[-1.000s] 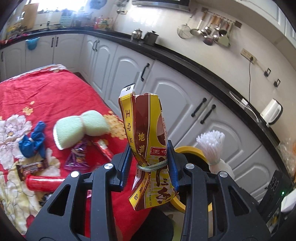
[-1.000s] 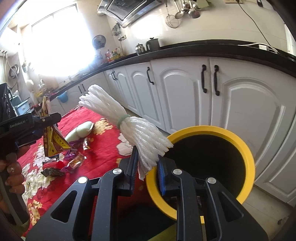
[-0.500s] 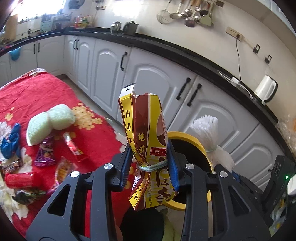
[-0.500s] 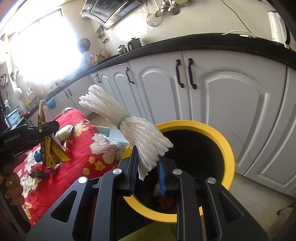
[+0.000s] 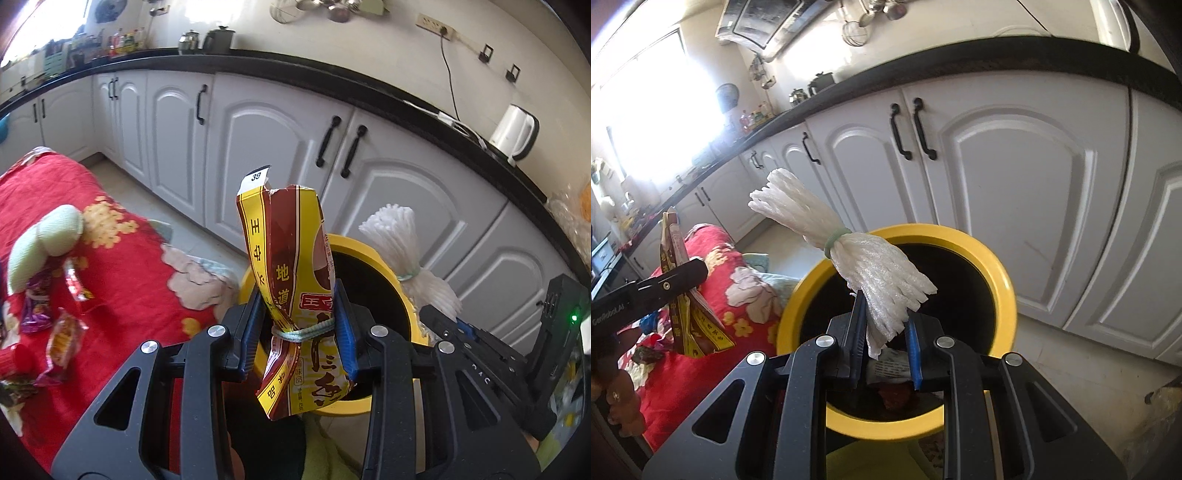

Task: Collect trash
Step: 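Carry the wrapper and mesh bundle with both tools over the yellow bin, then open both tools to drop the wrapper and mesh bundle into the bin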

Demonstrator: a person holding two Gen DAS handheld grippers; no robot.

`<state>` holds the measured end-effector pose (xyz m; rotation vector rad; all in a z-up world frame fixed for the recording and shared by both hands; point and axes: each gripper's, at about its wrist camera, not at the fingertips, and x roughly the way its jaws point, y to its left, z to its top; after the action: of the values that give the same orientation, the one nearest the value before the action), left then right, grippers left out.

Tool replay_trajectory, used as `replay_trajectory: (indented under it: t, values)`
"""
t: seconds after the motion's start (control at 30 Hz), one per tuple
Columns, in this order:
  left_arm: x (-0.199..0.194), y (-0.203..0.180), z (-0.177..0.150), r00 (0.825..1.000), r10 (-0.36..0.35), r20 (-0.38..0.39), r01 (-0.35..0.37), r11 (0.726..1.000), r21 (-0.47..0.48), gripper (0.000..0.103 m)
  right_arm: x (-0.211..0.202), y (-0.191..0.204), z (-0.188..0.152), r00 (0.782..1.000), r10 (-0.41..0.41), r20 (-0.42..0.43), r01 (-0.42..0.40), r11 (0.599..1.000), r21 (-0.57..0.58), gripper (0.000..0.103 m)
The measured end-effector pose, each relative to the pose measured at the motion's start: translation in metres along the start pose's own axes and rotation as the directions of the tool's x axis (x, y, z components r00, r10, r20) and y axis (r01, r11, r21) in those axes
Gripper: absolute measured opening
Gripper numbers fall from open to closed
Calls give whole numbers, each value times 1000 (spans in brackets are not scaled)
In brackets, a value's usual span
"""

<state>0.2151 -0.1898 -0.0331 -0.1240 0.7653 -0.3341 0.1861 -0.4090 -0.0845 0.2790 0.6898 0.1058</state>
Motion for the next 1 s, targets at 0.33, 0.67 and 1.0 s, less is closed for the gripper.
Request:
replay_trajectory:
  t: [0.33, 0.67, 1.0]
  values:
    - [32, -21, -7, 999, -26, -43, 28, 998, 54, 28, 16, -18, -11, 997, -53, -49, 55, 998, 25, 19]
    - [58, -28, -9, 996, -40, -79, 45, 996, 72, 28, 26, -25, -16, 992, -104, -73, 106, 994, 25, 22]
    - [71, -22, -9, 995, -30, -92, 34, 998, 47, 50, 27, -30, -18, 990, -125, -71, 127, 991, 31, 35]
